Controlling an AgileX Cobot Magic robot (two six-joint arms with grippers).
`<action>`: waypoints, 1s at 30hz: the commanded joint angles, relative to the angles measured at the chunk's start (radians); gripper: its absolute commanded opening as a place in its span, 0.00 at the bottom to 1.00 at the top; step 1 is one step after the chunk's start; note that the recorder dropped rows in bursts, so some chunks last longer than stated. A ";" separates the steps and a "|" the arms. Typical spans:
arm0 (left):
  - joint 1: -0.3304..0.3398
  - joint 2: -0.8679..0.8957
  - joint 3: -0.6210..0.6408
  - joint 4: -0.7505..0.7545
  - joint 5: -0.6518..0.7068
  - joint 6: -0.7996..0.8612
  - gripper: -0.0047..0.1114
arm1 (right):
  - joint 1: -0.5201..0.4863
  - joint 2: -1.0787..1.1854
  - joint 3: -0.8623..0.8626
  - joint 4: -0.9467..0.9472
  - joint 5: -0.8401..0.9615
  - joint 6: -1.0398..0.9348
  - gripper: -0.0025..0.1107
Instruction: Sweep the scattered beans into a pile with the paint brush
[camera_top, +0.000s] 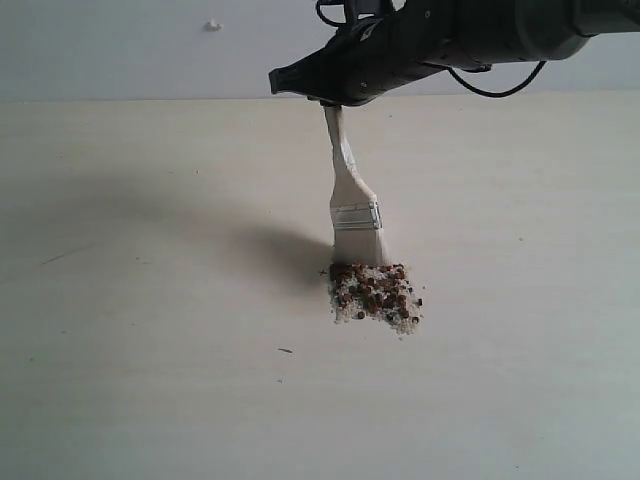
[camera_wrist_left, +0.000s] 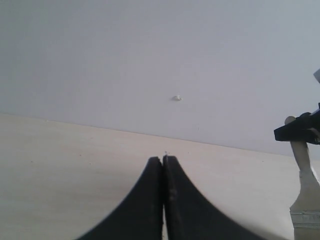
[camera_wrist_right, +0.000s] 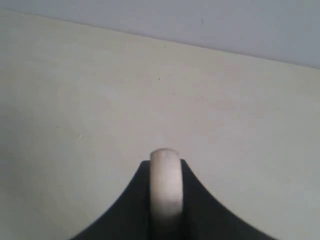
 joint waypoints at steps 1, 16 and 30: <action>0.000 -0.004 0.003 -0.003 0.000 0.001 0.04 | -0.003 -0.026 -0.008 -0.008 -0.024 -0.020 0.02; 0.000 -0.004 0.003 -0.003 0.000 0.001 0.04 | -0.003 -0.193 0.129 -0.005 -0.105 -0.010 0.02; 0.000 -0.004 0.003 -0.003 0.000 0.001 0.04 | 0.003 -0.797 1.136 -0.060 -1.061 0.169 0.02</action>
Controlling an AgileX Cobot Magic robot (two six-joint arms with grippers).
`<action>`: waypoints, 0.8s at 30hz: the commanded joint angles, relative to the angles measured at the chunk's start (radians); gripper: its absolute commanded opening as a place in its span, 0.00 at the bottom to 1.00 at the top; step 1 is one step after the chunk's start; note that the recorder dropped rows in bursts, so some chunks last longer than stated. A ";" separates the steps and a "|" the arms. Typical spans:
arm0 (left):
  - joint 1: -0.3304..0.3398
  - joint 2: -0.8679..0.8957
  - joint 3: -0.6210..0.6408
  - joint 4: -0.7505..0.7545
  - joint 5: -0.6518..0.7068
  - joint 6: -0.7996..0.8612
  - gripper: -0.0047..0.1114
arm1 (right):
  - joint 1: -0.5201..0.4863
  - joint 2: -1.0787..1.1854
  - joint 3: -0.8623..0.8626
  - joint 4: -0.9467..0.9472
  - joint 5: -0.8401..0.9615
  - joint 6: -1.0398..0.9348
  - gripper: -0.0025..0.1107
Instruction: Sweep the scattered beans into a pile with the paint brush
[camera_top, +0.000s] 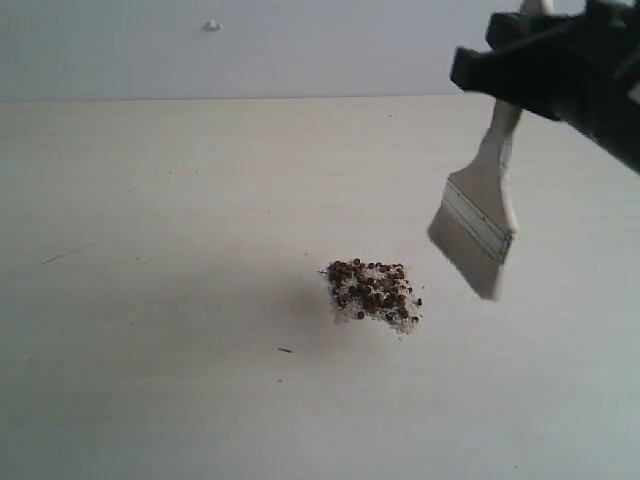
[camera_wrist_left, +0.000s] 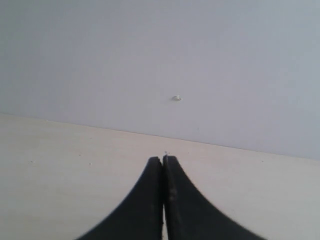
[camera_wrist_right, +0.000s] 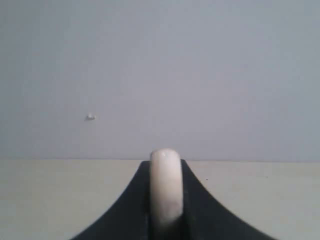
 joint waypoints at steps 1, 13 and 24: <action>0.000 -0.004 0.003 -0.003 0.000 0.001 0.04 | 0.001 -0.020 0.182 -0.039 -0.274 0.088 0.02; 0.000 -0.004 0.003 -0.003 0.000 0.001 0.04 | 0.001 0.199 0.208 0.041 -0.493 0.210 0.02; 0.000 -0.004 0.003 0.019 0.000 0.001 0.04 | 0.001 0.236 0.208 0.087 -0.594 0.215 0.02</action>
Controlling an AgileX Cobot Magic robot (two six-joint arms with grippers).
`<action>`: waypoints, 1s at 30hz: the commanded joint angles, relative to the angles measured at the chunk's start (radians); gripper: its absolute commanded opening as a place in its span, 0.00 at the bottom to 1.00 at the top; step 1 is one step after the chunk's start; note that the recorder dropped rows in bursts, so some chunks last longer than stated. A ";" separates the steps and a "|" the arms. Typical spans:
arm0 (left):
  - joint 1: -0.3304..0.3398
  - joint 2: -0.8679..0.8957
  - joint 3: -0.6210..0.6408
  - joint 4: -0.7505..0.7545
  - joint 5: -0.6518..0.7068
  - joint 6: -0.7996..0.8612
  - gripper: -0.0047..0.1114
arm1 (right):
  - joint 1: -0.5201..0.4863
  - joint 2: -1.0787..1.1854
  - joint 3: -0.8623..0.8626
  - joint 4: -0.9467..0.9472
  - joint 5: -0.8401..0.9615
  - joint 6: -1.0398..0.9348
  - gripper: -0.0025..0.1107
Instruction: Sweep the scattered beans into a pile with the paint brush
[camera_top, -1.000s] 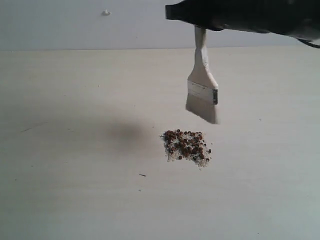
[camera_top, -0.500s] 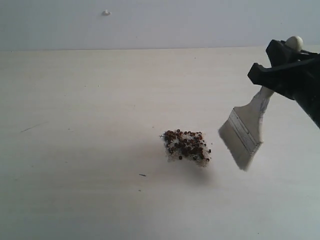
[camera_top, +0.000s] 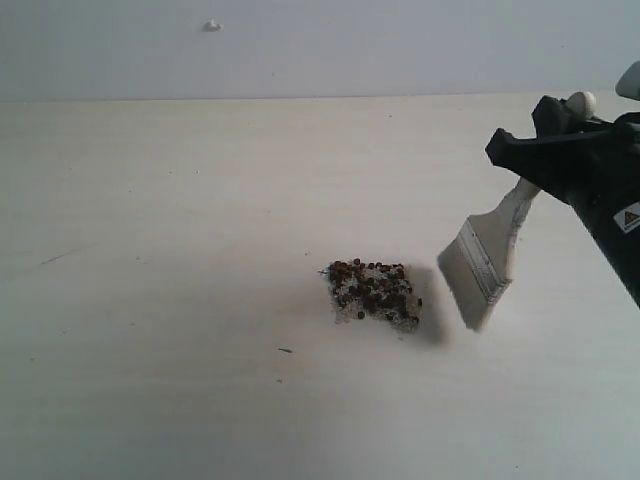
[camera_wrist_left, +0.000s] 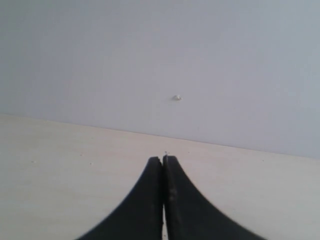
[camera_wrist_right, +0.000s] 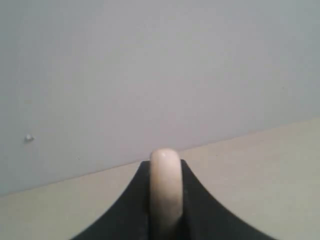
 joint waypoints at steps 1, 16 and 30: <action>0.000 -0.004 0.003 0.011 0.002 0.001 0.04 | 0.001 -0.059 -0.005 0.007 -0.004 -0.026 0.02; 0.000 -0.004 0.003 0.011 -0.001 0.001 0.04 | 0.001 -0.160 0.034 -0.082 0.027 0.036 0.02; 0.000 -0.004 0.003 0.011 -0.013 0.001 0.04 | -0.167 -0.287 -0.228 -0.852 0.610 0.174 0.02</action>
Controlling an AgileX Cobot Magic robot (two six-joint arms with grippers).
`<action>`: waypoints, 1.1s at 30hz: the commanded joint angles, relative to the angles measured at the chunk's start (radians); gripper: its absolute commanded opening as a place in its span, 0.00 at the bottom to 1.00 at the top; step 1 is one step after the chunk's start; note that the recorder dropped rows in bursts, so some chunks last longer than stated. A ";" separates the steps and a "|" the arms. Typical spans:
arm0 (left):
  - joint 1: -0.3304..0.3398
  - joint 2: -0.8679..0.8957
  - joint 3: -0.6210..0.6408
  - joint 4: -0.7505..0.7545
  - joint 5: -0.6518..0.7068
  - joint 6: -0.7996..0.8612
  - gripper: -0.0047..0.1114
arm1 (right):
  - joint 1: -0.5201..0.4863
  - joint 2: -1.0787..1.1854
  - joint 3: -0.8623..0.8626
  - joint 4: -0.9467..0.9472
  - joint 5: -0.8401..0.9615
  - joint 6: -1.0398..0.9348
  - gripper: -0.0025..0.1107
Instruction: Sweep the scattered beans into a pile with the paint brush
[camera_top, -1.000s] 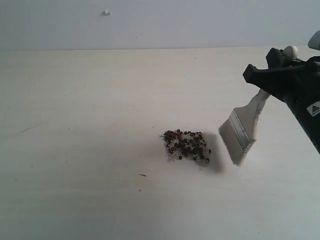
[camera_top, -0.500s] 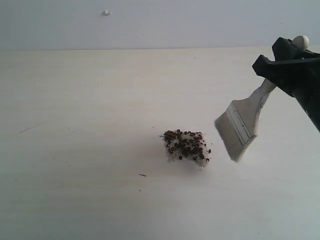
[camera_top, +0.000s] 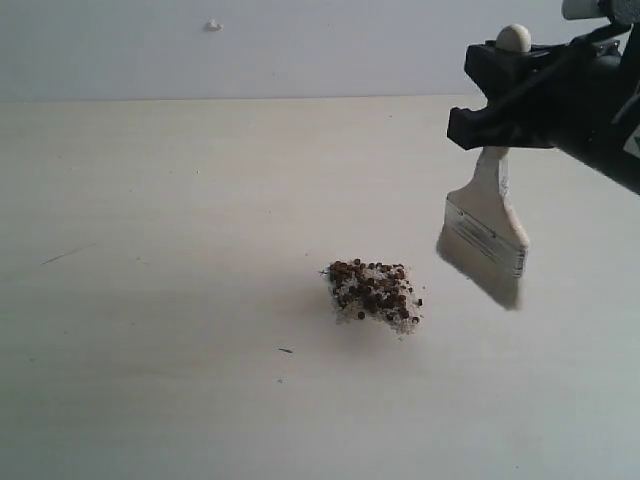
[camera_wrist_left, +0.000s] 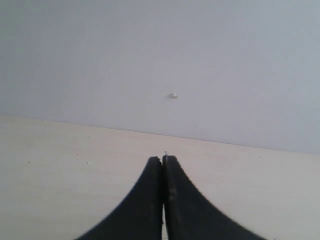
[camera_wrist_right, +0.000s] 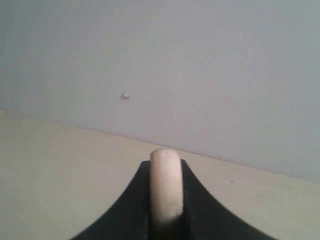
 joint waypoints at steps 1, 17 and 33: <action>0.000 -0.004 0.003 0.002 0.001 0.001 0.04 | -0.084 -0.030 -0.058 -0.380 0.067 0.230 0.02; 0.000 -0.004 0.003 0.002 -0.001 0.001 0.04 | -0.296 0.221 -0.433 -1.622 -0.613 1.202 0.02; 0.000 -0.004 0.003 0.002 -0.007 0.001 0.04 | -0.294 0.581 -0.630 -1.624 -0.613 1.191 0.02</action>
